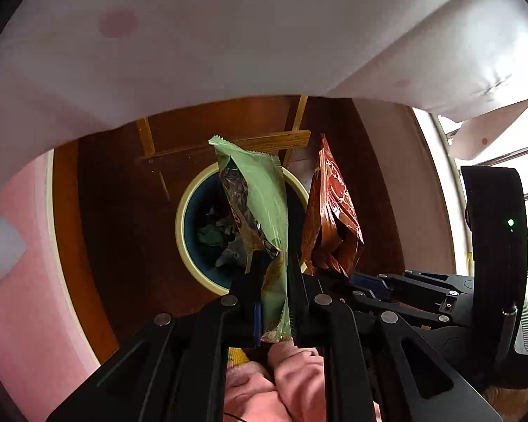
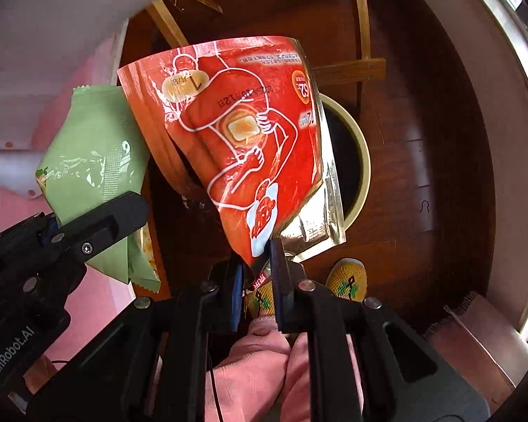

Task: Collect trash
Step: 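Lift both packets and carry them over the bin, then open both tools over the bin to drop the packets, then move both open tools back over the table toward the purple bag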

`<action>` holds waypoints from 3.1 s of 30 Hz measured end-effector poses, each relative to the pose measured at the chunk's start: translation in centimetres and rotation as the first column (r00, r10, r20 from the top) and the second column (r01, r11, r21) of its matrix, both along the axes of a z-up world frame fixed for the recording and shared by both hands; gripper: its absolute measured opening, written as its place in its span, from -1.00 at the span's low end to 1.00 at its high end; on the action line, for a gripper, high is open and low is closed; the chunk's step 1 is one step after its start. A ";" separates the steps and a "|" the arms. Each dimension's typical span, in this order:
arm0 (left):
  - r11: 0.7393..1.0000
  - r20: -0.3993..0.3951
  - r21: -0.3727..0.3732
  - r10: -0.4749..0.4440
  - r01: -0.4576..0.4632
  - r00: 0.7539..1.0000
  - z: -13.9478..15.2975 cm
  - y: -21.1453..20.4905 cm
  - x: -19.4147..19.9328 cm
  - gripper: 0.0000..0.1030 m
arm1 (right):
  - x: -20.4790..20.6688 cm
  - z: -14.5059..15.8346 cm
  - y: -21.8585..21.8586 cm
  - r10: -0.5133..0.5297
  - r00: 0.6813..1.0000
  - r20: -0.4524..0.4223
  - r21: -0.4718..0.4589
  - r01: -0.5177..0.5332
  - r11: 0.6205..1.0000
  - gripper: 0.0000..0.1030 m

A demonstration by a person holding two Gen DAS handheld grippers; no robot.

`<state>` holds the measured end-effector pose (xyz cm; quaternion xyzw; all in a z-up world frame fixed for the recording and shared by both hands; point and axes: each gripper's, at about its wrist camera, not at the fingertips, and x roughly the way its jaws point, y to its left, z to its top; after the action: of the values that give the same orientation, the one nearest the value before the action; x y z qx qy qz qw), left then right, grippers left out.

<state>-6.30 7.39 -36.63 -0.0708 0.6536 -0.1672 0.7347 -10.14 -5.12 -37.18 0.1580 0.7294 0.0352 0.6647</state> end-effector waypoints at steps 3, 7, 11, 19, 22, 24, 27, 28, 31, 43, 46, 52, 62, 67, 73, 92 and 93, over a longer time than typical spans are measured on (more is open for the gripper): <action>1.000 -0.024 0.007 -0.005 0.005 1.000 -4.9 -0.7 0.3 -0.79 | 0.1 -5.1 -0.9 -0.034 0.999 -0.037 0.010 0.034 0.999 -0.78; 0.999 -0.051 0.036 -0.014 0.016 0.999 -9.9 -1.4 0.3 -0.78 | 1.1 -10.5 -2.3 -0.083 0.992 -0.095 0.067 0.090 0.994 -0.77; 0.996 -0.066 0.082 -0.014 0.019 0.998 -12.9 -1.5 0.4 -0.40 | 1.8 -13.2 -2.9 -0.110 0.989 -0.097 0.076 0.117 0.990 -0.55; 0.989 -0.061 0.135 0.063 -0.054 0.996 -14.0 0.0 2.9 0.41 | 1.9 -13.1 -3.8 -0.111 0.992 -0.065 0.035 0.114 0.993 -0.03; 0.986 -0.057 0.152 0.077 -0.068 0.995 -13.5 -0.1 3.2 0.42 | 2.3 -11.1 -4.3 -0.117 0.993 -0.014 0.036 0.117 0.992 -0.03; 0.984 -0.042 0.164 0.083 -0.075 0.996 -12.5 0.2 3.3 0.42 | 2.8 -9.5 -4.7 -0.109 0.994 0.016 0.032 0.109 0.994 -0.03; 0.981 -0.009 0.177 0.087 -0.084 0.996 -9.8 0.5 2.9 0.42 | 3.0 -6.0 -4.3 -0.078 0.995 0.061 0.020 0.077 0.997 -0.03; 0.980 -0.001 0.180 0.088 -0.087 0.996 -8.9 0.6 2.8 0.42 | 3.2 -5.2 -4.5 -0.068 0.995 0.075 0.018 0.067 0.998 -0.03; 0.978 0.027 0.181 0.099 -0.103 0.995 -5.3 0.9 2.2 0.42 | 3.3 -1.3 -4.3 -0.048 0.993 0.107 0.018 0.046 0.999 -0.03; 0.974 0.134 0.152 0.147 -0.167 0.980 13.6 1.9 -0.9 0.42 | 2.4 15.5 -4.0 0.015 0.987 0.161 0.053 -0.024 0.998 -0.03; 0.974 0.154 0.143 0.153 -0.175 0.976 18.1 1.9 -1.3 0.42 | 2.1 19.7 -4.1 0.022 0.983 0.185 0.077 -0.037 0.996 -0.03; 0.974 0.238 0.132 0.150 -0.185 0.960 27.5 1.3 -1.5 0.42 | 3.3 29.0 -4.1 0.072 0.962 0.264 0.096 -0.100 0.990 -0.03; 0.969 0.441 0.140 0.124 -0.205 0.889 43.2 -0.4 0.9 0.42 | 7.0 45.4 -5.1 0.142 0.859 0.492 0.074 -0.204 0.976 -0.03; 0.961 0.506 0.157 0.120 -0.229 0.854 49.0 -1.2 2.6 0.47 | 9.2 50.0 -6.0 0.170 0.809 0.563 0.048 -0.237 0.970 -0.03; 0.947 0.545 0.202 0.102 -0.248 0.832 53.7 -1.1 5.0 0.49 | 13.1 51.7 -6.3 0.174 0.775 0.608 0.034 -0.244 0.969 -0.03; 0.950 0.417 0.159 0.182 -0.268 0.891 49.1 11.3 31.0 0.51 | 37.6 49.4 -1.1 0.143 0.813 0.564 -0.063 -0.130 0.989 -0.03; 0.954 0.400 0.161 0.171 -0.253 0.900 48.2 11.8 33.2 0.51 | 39.6 48.8 -0.4 0.140 0.821 0.553 -0.075 -0.119 0.990 -0.03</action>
<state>26.89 19.23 11.60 -0.0304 0.5003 -0.0266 0.8649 29.51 -5.57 11.64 0.0787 0.5138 0.1112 0.8470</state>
